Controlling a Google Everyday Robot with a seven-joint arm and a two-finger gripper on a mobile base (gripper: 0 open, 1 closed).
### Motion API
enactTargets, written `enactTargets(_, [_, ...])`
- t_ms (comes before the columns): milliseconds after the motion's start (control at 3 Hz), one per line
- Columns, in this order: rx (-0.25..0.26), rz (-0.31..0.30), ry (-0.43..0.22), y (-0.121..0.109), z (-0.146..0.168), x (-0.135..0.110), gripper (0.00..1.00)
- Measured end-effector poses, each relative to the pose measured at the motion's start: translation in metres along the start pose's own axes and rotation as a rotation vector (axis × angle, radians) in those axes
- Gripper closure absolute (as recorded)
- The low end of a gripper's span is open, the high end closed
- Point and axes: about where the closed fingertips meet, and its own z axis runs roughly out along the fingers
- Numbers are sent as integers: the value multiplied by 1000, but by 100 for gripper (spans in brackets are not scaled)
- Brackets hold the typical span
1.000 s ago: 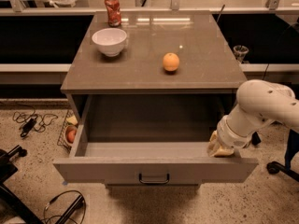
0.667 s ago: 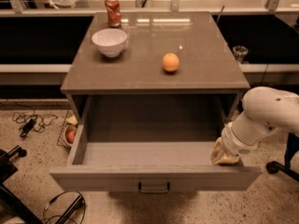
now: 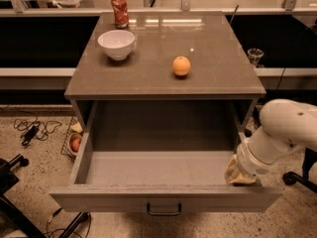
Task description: Open top drawer
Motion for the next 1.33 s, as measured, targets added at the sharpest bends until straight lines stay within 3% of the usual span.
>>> enactTargets(333, [-42,23,-12,32,3,-1,82])
enactTargets(1333, [-46,21,-11,34,4,-1,12])
